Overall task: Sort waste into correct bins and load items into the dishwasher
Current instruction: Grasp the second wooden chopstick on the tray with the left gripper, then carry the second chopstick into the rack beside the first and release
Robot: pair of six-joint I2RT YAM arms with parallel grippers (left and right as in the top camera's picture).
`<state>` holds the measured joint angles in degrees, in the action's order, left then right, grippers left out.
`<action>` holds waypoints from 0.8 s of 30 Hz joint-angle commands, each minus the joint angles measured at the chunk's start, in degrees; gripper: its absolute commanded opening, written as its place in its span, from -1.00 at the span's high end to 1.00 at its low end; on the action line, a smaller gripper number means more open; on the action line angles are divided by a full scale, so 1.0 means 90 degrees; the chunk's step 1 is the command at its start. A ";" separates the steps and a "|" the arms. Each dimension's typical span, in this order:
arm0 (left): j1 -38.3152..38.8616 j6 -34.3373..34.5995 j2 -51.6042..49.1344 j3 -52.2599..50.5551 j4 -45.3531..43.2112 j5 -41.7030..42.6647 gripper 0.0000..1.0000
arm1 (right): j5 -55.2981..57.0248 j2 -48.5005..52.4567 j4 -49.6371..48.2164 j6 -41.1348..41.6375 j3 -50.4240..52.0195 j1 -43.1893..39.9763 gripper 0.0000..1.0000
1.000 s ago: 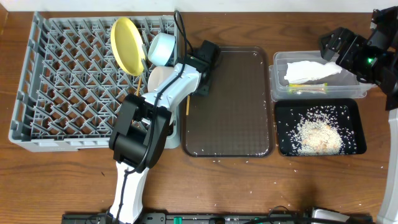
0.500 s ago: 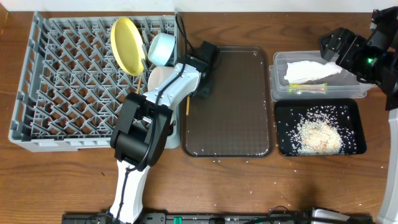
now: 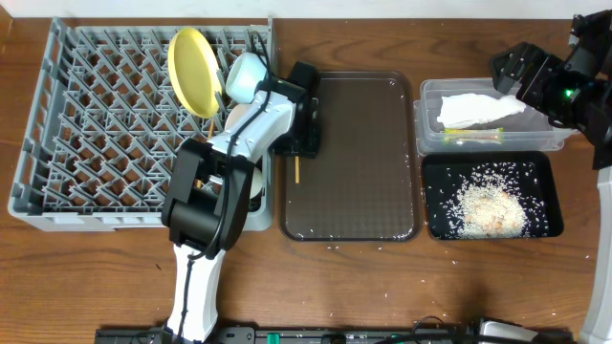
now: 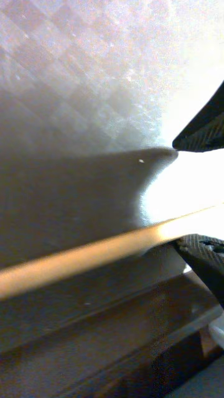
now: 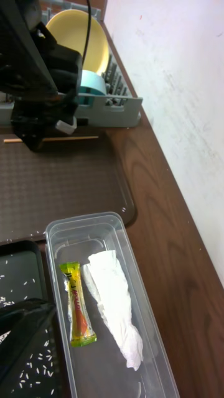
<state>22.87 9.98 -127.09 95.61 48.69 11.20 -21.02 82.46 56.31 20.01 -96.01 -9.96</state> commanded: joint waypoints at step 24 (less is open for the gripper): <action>0.0090 0.0170 0.1049 0.1090 0.1086 -0.0571 0.85 | -0.0024 0.0007 0.0010 0.0036 -0.0063 -0.0058 -0.99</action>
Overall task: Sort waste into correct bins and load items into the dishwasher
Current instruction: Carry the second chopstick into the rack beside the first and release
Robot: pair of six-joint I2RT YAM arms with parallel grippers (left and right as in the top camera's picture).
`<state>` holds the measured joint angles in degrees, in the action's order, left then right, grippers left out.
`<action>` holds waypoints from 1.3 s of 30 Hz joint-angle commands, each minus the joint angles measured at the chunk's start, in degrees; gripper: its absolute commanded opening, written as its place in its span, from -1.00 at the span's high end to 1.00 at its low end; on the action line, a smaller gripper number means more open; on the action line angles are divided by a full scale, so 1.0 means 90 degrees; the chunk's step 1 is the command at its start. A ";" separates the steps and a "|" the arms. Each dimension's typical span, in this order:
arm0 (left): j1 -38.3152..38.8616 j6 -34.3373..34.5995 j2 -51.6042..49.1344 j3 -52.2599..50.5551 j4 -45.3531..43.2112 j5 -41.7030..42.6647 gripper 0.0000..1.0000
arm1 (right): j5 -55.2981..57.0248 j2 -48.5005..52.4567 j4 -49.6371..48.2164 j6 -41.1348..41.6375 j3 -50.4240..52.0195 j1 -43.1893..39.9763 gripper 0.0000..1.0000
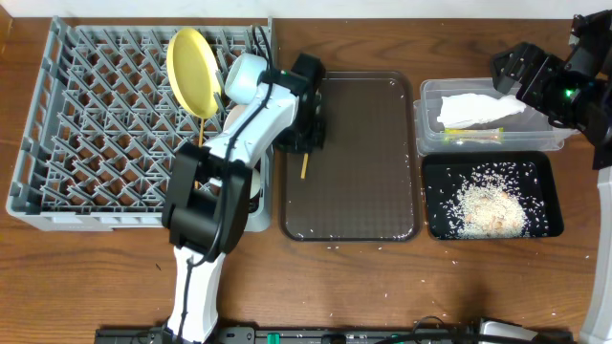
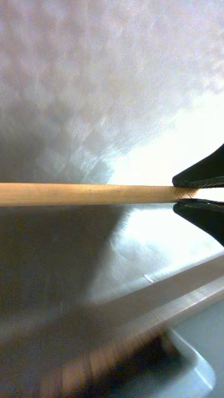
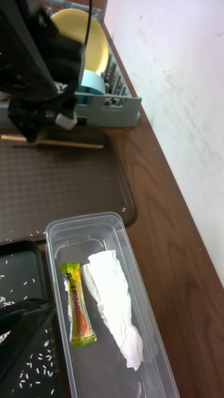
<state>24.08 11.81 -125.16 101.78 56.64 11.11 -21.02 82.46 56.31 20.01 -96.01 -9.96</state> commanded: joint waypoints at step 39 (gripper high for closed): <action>-0.1664 -0.0801 0.2849 -0.0396 0.1307 -0.1583 -0.37 | -0.0024 0.0007 0.0010 0.0036 -0.0063 -0.0058 -0.99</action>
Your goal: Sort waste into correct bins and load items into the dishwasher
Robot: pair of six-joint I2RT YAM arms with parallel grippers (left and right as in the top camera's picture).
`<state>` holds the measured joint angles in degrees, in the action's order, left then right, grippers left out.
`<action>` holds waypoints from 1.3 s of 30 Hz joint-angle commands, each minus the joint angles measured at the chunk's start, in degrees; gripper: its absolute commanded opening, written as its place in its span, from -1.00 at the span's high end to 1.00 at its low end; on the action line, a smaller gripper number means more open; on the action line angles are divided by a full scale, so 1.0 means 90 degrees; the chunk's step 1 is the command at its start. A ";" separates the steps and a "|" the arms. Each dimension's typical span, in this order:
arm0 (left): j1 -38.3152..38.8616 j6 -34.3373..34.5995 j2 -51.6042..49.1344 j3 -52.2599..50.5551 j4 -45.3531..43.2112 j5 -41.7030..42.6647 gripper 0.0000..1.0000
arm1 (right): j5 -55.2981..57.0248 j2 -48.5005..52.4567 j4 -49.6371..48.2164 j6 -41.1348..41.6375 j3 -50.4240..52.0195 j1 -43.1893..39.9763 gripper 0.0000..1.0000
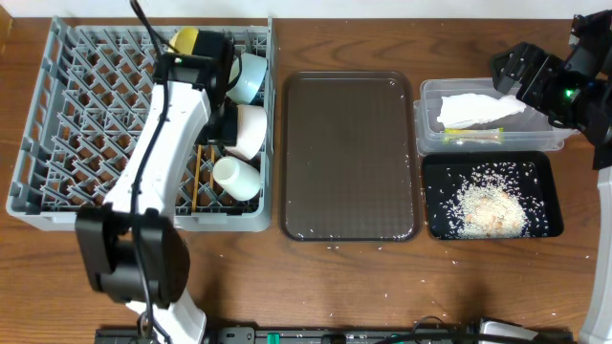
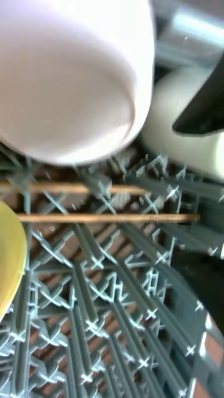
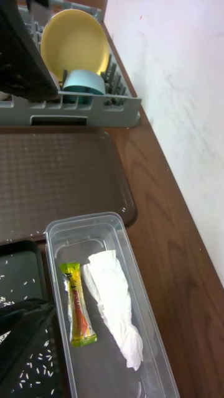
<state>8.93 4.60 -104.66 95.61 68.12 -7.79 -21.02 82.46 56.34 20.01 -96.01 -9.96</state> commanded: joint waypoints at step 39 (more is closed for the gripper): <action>-0.0384 -0.0063 0.5100 -0.1263 -0.1270 0.1139 -0.85 | -0.0024 0.0007 0.0007 0.0036 -0.0063 -0.0058 -0.98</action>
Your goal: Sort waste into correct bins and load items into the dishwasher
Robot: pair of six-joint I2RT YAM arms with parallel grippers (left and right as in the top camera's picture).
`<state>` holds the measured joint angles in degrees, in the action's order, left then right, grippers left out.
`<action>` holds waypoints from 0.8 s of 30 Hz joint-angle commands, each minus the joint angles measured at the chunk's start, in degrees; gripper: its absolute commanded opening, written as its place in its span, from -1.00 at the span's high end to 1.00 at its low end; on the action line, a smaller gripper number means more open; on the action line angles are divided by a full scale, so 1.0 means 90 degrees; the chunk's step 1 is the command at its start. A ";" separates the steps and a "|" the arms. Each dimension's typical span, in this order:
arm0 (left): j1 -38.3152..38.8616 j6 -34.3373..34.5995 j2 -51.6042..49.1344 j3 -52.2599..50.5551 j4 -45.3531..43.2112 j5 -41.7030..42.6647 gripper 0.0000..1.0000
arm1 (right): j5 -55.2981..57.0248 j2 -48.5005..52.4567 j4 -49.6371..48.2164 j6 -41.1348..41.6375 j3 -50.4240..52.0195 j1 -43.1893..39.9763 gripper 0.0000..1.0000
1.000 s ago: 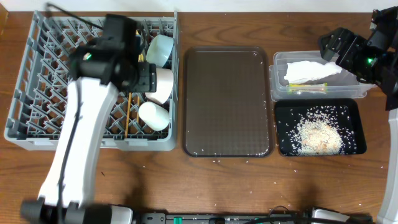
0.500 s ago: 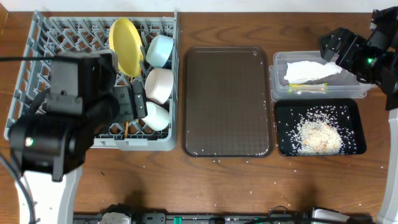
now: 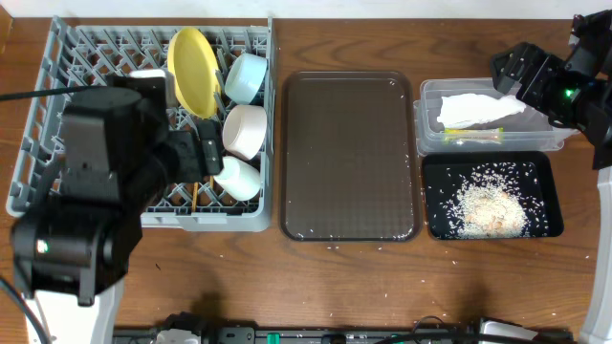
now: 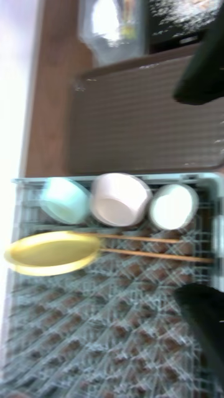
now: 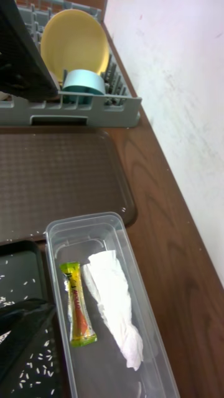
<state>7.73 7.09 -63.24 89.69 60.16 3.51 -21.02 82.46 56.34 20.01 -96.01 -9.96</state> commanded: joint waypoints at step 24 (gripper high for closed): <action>-0.1999 -0.1885 0.6249 -0.8366 -0.5680 0.1163 -0.86 | -0.0024 0.0007 0.0007 0.0036 -0.0066 -0.0058 -0.99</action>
<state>-9.98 -8.91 -9.89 17.65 10.66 13.26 -21.02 82.46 56.34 20.21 -96.01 -9.96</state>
